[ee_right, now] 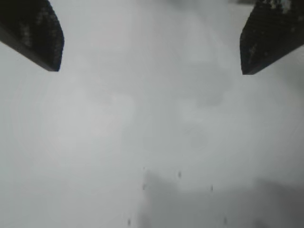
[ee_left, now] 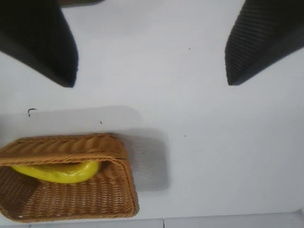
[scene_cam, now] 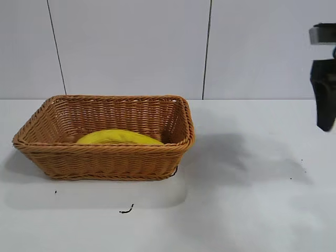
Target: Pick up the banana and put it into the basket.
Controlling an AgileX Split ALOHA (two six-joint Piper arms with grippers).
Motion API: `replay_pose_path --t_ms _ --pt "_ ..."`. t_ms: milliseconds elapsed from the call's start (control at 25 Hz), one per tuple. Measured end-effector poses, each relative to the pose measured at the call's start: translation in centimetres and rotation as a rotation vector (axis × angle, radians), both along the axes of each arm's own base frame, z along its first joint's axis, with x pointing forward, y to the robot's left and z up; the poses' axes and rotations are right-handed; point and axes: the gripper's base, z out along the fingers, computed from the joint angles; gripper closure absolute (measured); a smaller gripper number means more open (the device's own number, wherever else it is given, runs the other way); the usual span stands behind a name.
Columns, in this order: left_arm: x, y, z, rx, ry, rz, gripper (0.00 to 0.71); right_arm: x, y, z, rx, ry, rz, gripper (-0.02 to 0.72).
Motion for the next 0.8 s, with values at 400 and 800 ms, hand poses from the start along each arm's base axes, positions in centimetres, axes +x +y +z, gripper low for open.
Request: replay_pose_path --t_ms 400,800 --pt "0.0 0.0 0.0 0.000 0.000 0.000 0.075 -10.5 0.2 1.8 0.007 -0.552 0.030 0.014" --pt "0.0 0.0 0.0 0.000 0.000 0.000 0.075 -18.0 0.3 4.2 0.001 -1.075 0.032 0.014"
